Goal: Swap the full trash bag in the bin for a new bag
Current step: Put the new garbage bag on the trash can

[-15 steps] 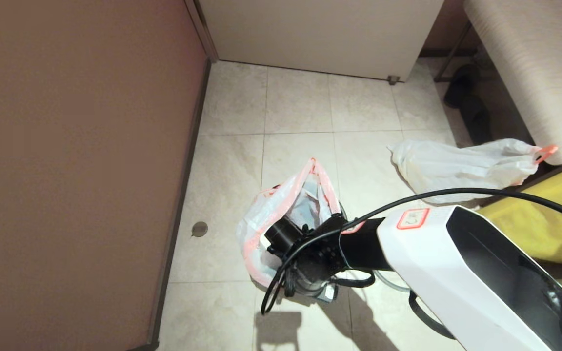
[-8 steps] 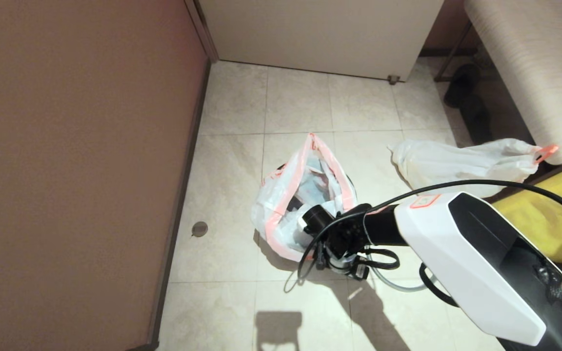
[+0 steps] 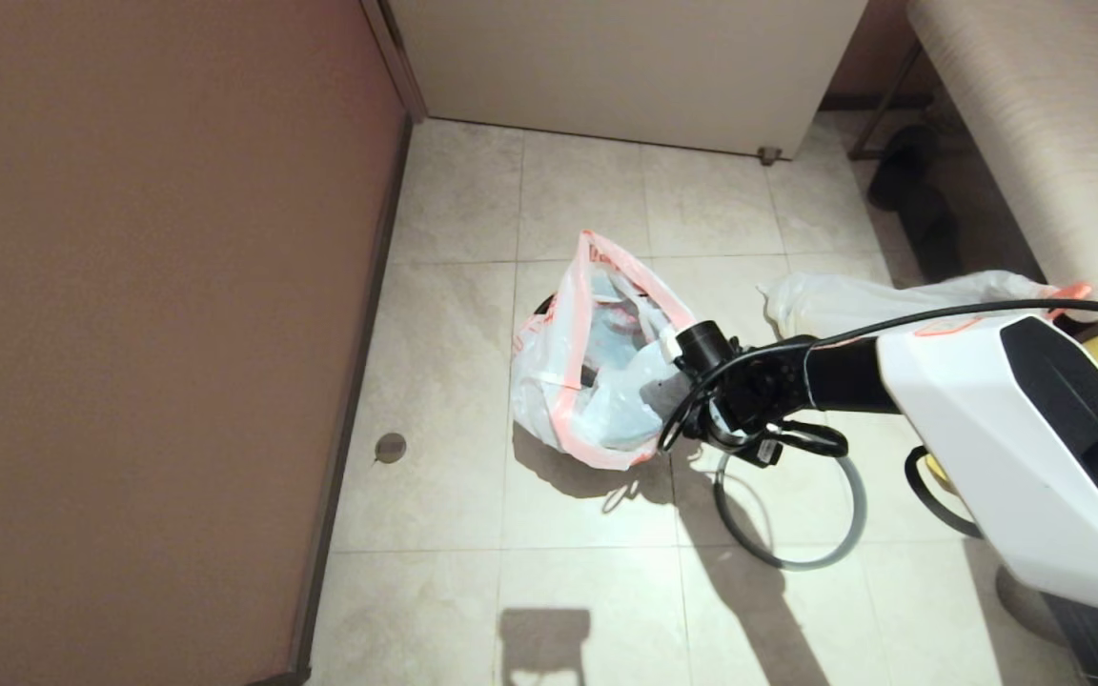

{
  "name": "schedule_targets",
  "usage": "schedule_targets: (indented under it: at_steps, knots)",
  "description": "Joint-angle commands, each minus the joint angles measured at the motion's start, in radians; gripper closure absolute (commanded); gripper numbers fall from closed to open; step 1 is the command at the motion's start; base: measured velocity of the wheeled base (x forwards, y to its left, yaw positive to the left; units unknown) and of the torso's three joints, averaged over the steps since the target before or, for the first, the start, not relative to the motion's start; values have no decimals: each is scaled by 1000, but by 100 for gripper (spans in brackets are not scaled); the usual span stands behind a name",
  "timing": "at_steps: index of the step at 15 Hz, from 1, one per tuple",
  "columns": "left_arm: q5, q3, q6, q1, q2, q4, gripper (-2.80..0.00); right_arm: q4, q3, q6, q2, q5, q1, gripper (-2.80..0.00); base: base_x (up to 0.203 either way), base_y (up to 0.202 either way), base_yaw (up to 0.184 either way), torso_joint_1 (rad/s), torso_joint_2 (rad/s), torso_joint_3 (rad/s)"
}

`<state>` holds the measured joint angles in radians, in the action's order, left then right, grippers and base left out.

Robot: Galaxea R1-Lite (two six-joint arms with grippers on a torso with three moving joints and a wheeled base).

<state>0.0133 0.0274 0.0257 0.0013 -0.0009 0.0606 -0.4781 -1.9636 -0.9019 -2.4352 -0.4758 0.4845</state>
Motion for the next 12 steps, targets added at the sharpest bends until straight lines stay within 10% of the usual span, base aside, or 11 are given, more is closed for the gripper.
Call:
schedule_targets:
  at_steps: [1, 12]
  knots:
    - [0, 0, 0, 0, 1, 1, 0, -34, 13, -32, 95, 8, 10, -280, 0, 0, 0, 0, 0, 0]
    - [0, 0, 0, 0, 1, 1, 0, -7, -11, -206, 59, 151, 142, -280, 0, 0, 0, 0, 0, 0]
